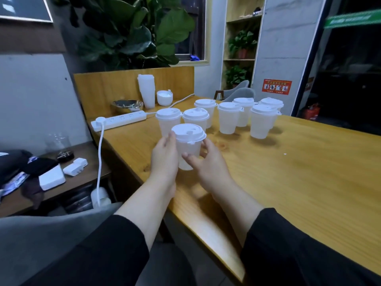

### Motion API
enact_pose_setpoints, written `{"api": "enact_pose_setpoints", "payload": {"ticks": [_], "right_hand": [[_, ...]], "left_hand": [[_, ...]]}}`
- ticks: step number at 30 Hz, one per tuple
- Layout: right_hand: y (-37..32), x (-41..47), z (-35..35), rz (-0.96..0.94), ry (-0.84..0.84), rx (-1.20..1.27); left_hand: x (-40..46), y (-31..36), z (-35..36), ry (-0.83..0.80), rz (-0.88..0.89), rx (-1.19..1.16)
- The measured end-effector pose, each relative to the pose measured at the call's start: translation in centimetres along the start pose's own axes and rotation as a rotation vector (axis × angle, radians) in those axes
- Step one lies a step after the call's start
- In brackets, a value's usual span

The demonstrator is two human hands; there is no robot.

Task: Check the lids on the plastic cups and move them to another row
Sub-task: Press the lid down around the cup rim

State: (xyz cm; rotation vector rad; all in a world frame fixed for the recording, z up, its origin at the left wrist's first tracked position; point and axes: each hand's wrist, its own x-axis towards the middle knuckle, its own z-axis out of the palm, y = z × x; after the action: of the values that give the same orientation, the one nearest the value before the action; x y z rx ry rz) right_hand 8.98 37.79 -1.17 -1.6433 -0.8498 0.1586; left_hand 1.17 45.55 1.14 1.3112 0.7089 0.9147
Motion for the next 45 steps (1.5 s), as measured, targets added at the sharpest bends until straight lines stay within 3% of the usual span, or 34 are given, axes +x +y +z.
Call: {"api": "enact_pose_setpoints", "payload": {"ticks": [3,11,18,28,30,32,35,38,45], "right_hand": [[0.0,-1.9,-4.3,0.039,0.096,-0.048],[-0.3,-12.0,-21.7,0.106,0.286,-0.111],[-2.3,-24.3,-34.2,0.174,0.394,-0.279],[-0.5,-30.6,-40.7,0.231,0.357,-0.387],[-0.9,-31.1,-41.5,0.182,0.479,-0.478],[-1.3,-31.7,-42.4,0.019,0.534,-0.624],[-1.2,-32.0,-43.5,-0.185,0.416,-0.829],[-1.0,-31.7,-43.8,-0.266,0.326,-0.899],[-1.6,-31.3,-43.2,-0.388,0.367,-0.923]], "left_hand": [[-3.0,0.2,2.9,-0.051,0.019,0.012],[-14.2,0.4,13.8,-0.448,-0.051,-0.091],[-25.6,0.7,21.3,-0.771,-0.104,-0.009],[-31.0,-1.0,25.2,-0.810,0.088,0.085],[-30.9,-0.7,25.9,-0.847,0.169,0.072],[-30.6,-0.6,26.8,-0.902,0.252,0.055],[-30.0,-1.2,27.9,-0.991,0.324,0.043],[-29.6,-1.6,28.6,-1.070,0.317,0.028],[-29.9,-1.8,28.8,-1.183,0.311,0.052]]}}
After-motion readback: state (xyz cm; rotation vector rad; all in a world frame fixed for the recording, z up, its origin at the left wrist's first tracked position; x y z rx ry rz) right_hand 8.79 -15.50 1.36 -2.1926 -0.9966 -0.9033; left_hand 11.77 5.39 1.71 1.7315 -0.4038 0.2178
